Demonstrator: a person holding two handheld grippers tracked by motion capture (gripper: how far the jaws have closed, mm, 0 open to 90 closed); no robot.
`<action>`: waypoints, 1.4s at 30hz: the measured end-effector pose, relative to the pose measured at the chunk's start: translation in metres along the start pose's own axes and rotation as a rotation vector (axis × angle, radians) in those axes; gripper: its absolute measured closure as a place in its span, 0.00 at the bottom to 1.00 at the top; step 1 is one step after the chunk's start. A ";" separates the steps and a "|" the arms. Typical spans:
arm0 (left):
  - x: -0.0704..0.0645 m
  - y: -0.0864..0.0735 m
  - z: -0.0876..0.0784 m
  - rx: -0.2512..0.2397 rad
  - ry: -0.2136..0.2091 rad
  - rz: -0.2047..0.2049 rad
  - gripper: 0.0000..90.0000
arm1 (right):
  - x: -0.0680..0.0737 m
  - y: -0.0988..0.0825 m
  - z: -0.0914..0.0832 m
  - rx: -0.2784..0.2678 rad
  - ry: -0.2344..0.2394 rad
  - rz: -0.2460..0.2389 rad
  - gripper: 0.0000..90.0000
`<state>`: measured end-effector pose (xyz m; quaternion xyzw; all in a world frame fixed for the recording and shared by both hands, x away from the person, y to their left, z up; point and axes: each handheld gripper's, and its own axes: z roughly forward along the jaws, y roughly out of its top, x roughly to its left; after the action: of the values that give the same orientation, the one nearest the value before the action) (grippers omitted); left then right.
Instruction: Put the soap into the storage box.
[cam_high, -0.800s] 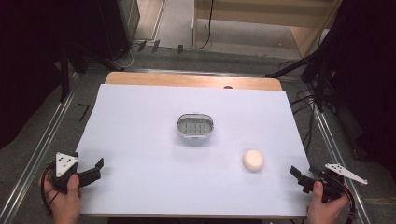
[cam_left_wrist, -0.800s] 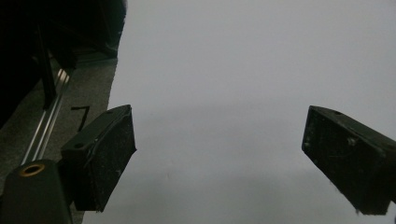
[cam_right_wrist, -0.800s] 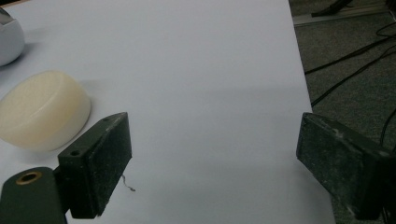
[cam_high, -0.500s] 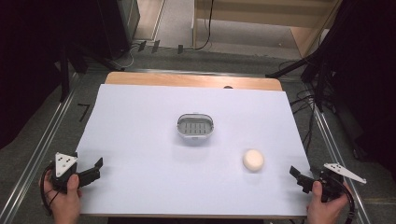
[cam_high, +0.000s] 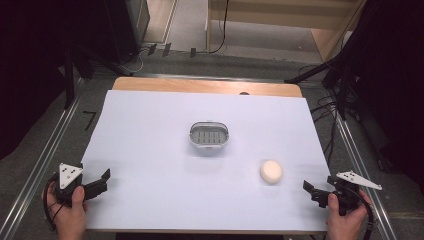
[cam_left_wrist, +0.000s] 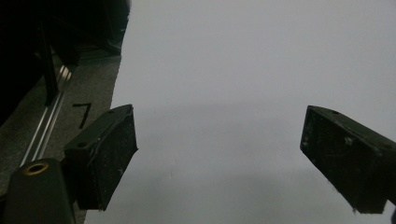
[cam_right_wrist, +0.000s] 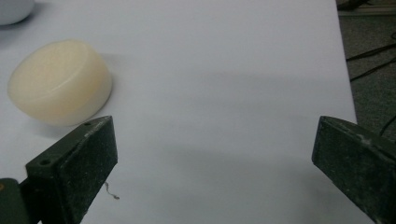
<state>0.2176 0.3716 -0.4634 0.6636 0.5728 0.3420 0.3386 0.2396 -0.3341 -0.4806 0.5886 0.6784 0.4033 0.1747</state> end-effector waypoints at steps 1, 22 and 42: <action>0.000 0.000 0.000 0.001 0.001 0.001 0.13 | 0.003 0.001 0.000 0.005 0.007 -0.016 0.01; 0.000 0.000 0.000 0.002 0.003 0.005 0.13 | 0.030 0.009 0.009 0.069 0.066 -0.057 0.01; -0.001 0.000 0.000 -0.001 0.010 0.004 0.14 | 0.055 0.016 0.023 0.125 0.138 -0.067 0.01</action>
<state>0.2173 0.3709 -0.4635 0.6627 0.5731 0.3463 0.3354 0.2534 -0.2747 -0.4696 0.5462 0.7320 0.3937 0.1041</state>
